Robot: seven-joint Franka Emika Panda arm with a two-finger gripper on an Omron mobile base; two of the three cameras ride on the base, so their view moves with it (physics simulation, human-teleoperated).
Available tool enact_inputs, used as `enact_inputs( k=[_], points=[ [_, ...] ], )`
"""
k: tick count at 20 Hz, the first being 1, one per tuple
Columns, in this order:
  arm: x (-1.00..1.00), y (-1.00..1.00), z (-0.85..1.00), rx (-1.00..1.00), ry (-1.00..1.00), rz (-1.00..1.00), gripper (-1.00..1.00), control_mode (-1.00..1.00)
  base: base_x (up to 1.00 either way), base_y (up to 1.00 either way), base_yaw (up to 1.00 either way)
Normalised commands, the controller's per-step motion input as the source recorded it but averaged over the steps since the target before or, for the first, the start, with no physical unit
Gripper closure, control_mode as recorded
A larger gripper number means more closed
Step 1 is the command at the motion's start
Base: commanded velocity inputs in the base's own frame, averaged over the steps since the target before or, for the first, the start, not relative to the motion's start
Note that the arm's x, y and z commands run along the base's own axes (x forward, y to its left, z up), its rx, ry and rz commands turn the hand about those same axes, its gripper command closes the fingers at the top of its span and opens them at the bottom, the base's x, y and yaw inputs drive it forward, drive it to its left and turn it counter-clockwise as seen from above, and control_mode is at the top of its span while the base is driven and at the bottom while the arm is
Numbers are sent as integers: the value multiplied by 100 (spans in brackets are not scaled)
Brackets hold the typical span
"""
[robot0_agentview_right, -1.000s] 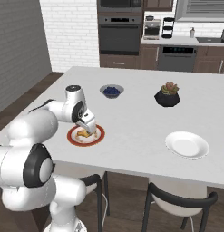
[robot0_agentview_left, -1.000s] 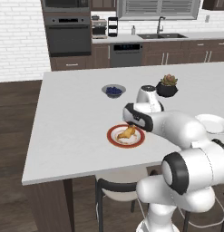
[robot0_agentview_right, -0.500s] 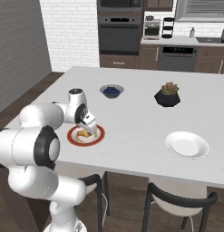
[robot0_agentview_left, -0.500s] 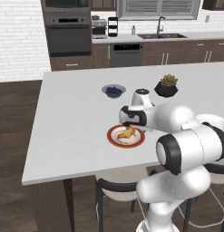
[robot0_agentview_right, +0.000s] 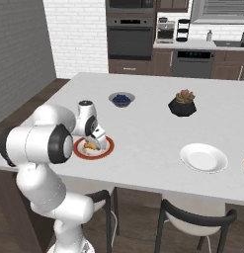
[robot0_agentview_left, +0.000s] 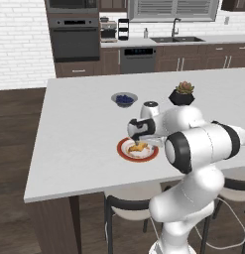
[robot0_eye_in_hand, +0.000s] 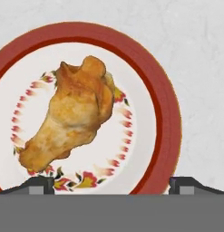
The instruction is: Pick the chicken drumstick and carrot from their plates and place them in the bowl. Then put the bowl in the fridge.
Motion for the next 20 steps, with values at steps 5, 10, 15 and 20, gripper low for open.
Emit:
enact_inputs(
  k=[5,10,15,20],
  points=[
    [11,0,0,0,0,0,-100,-100,0,0,0],
    [34,2,-2,0,0,-1,-100,-100,0,0,0],
    [27,2,-19,0,0,-1,-100,-100,0,0,0],
    [18,9,-45,-1,0,-1,-100,-100,0,0,0]
  ],
)
